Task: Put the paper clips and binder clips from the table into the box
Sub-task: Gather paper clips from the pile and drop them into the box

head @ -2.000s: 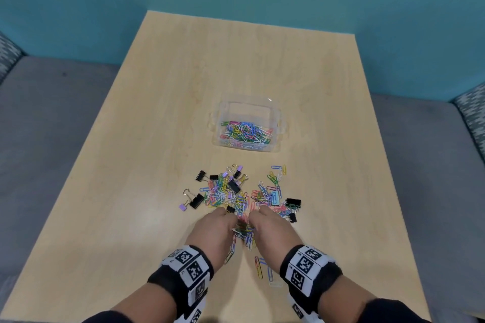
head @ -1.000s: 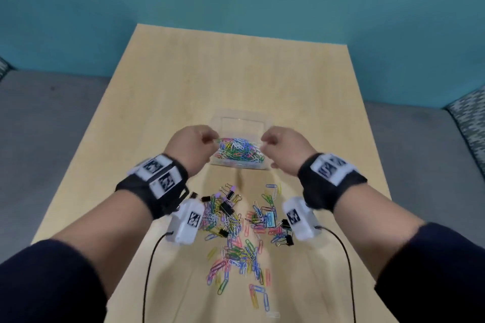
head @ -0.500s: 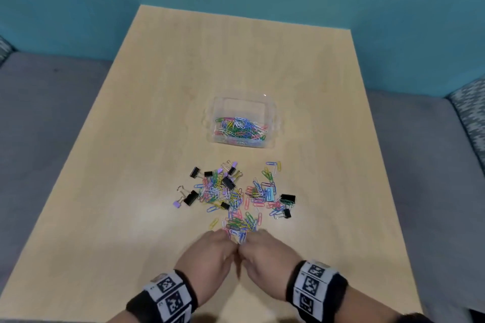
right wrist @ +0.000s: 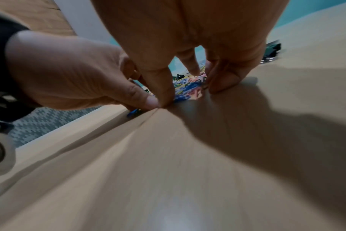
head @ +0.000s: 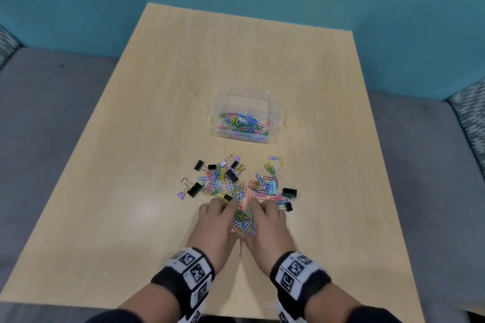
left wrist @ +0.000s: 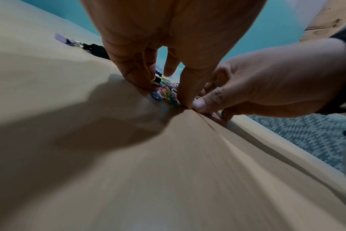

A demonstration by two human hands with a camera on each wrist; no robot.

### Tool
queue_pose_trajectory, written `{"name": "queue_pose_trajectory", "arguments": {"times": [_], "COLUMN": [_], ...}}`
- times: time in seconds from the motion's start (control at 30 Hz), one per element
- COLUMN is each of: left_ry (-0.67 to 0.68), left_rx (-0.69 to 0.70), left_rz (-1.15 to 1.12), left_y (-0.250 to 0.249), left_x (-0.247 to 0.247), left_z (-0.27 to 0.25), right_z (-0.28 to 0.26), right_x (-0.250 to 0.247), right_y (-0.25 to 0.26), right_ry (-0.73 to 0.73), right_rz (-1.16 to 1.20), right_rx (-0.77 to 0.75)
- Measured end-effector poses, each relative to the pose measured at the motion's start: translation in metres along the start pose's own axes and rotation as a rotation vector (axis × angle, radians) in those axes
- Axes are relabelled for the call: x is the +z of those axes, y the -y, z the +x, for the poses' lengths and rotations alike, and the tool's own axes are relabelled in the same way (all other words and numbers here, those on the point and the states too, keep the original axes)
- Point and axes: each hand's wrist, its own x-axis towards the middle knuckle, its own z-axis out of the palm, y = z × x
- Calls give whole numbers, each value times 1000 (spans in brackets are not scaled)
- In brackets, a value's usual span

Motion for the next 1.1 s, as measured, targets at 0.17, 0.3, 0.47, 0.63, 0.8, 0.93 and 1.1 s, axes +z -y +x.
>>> {"name": "queue_pose_trajectory", "arguments": {"times": [0.17,0.3,0.47,0.63,0.8,0.93,1.1], "left_ry": [-15,-27,-15,12,94,184,242], "left_rx": [37,98,141,109,97,102,113], "left_rz": [18,99,152,103,71,59,9], "left_y": [-4,3,10,9,3,-1,-10], "left_x": [0,2,-3,-15,-31,-49,-87], "left_z": [24,31,38,41,48,55,74], "right_z": [28,31,39,53,59,62,78], "right_x": [1,-4,-18,-31,-52,-70,-97], "right_y": [6,0,-5,-11,-10,-7,1], "right_ry": [-12,-3,53,125,221,284,382], "right_rz": [-49,-80,-127,-30,-1,21,141], "right_rx": [-55,-126,-180,-114,-64,-78,-15]}}
